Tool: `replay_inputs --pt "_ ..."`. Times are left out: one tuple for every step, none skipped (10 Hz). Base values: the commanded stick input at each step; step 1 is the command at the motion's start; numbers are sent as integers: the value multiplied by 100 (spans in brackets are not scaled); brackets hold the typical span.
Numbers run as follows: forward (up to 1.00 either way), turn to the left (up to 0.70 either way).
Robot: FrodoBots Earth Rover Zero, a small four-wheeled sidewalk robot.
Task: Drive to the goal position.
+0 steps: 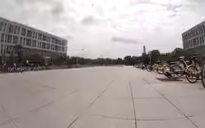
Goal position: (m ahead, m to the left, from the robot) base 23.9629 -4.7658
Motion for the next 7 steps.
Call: replay_inputs --pt "100 0" --pt "100 0" --pt "100 0" --pt "100 0" --pt "100 0" --pt "100 0" --pt "100 0"
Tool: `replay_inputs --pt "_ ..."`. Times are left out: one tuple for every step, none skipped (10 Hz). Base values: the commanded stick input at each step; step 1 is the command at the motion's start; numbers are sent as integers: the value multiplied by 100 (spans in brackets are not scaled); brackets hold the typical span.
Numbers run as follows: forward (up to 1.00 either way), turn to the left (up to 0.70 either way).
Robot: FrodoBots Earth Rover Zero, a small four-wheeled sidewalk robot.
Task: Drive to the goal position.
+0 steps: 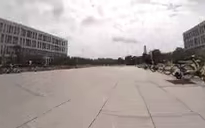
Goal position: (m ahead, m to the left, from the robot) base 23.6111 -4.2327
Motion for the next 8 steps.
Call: replay_inputs --pt "100 0" --pt "100 0" --pt "100 0" --pt "100 0" --pt "100 0" --pt "100 0" --pt "100 0" --pt "100 0"
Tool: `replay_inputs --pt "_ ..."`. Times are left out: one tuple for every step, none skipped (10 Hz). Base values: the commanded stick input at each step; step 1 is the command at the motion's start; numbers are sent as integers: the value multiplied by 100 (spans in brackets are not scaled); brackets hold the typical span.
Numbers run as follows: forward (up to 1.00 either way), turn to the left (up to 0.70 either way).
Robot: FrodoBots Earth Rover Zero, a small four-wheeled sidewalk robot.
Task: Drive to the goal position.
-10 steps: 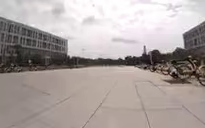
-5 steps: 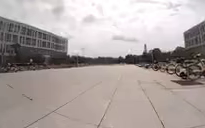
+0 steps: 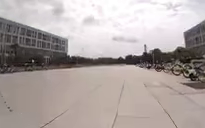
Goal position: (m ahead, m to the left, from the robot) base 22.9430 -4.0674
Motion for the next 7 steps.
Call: replay_inputs --pt "100 0" --pt "100 0" --pt "100 0" --pt "100 0" --pt "100 0" --pt "100 0" --pt "100 0"
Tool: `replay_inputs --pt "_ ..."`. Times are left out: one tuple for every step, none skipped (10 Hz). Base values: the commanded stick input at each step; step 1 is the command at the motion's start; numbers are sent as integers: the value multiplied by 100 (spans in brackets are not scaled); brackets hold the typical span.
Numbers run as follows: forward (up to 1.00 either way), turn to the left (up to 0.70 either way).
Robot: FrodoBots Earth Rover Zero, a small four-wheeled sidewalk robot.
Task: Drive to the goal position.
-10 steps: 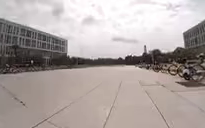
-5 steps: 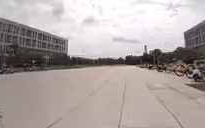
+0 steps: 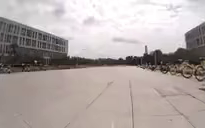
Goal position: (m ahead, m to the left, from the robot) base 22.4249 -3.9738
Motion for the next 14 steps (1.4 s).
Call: replay_inputs --pt "100 0" --pt "100 0" --pt "100 0" --pt "100 0" --pt "100 0" --pt "100 0" --pt "100 0" --pt "100 0" --pt "100 0" --pt "100 0" --pt "100 0" --pt "100 0" --pt "100 0" --pt "100 0"
